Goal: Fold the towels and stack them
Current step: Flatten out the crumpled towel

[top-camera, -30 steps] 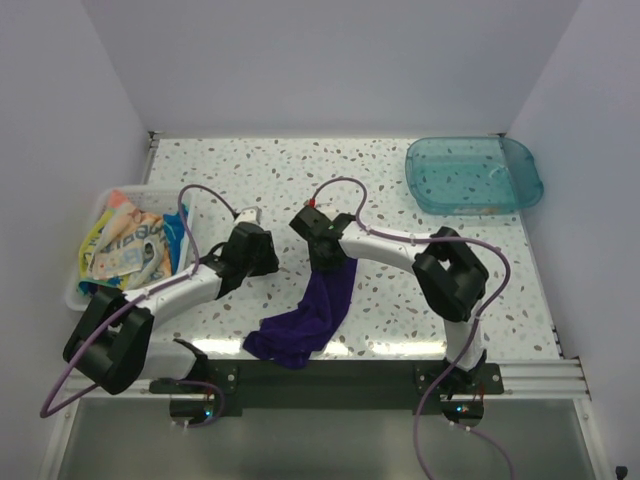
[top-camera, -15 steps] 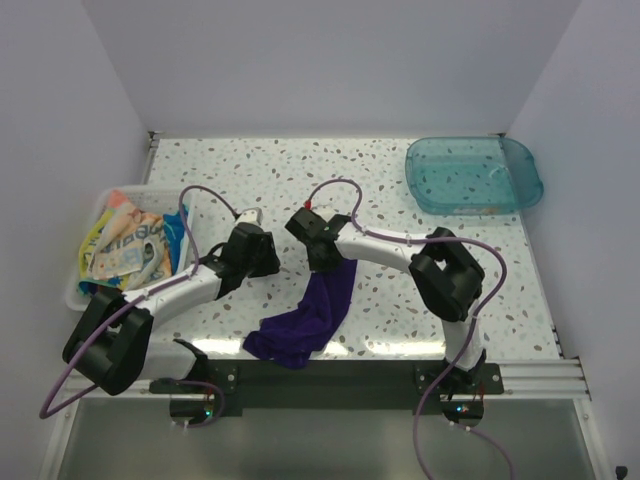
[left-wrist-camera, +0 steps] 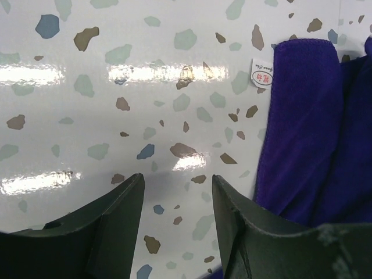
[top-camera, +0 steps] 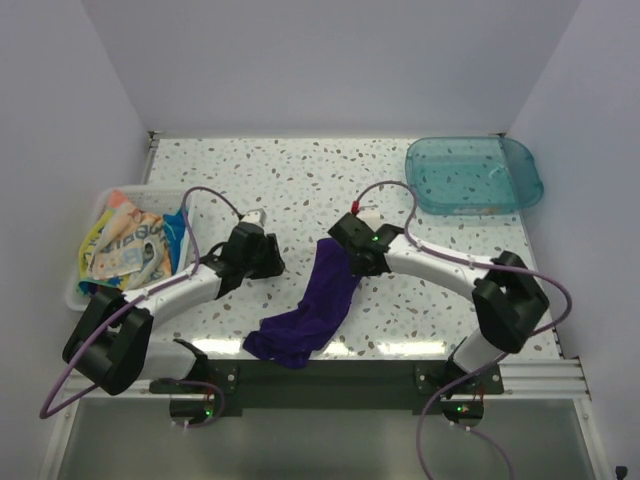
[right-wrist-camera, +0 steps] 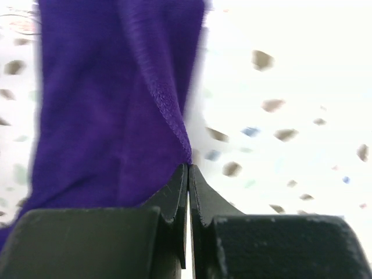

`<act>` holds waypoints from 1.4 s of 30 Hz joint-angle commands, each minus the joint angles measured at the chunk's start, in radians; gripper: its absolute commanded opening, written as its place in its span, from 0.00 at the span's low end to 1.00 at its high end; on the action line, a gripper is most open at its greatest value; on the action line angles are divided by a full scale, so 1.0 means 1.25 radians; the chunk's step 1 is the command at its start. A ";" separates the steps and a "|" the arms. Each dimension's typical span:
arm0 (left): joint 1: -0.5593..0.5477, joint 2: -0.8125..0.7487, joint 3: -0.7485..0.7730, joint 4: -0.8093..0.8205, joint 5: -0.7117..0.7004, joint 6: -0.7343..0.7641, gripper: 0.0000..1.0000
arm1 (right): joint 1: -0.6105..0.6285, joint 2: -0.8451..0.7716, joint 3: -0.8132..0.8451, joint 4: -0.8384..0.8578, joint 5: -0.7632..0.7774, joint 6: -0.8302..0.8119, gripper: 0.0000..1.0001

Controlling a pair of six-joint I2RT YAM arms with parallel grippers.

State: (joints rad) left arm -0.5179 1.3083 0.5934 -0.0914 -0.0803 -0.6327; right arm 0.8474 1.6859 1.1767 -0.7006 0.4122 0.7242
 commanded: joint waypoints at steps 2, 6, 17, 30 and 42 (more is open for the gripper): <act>0.000 0.001 0.041 0.014 0.037 0.007 0.56 | -0.028 -0.141 -0.158 0.028 0.065 0.098 0.00; -0.016 0.021 0.068 0.017 0.047 0.016 0.56 | -0.101 -0.232 -0.303 0.065 0.045 0.164 0.00; -0.127 0.180 0.226 0.011 0.020 0.072 0.57 | -0.191 -0.349 -0.389 0.087 0.036 0.104 0.29; -0.178 0.438 0.528 -0.031 0.097 0.178 0.59 | -0.458 -0.226 -0.265 0.203 -0.146 -0.125 0.48; -0.237 0.528 0.560 -0.075 0.083 0.186 0.58 | -0.474 -0.100 -0.243 0.283 -0.233 -0.136 0.46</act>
State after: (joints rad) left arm -0.8005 1.9606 1.2739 -0.1669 0.0303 -0.4252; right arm 0.2607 1.5475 0.8433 -0.3946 0.1604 0.5713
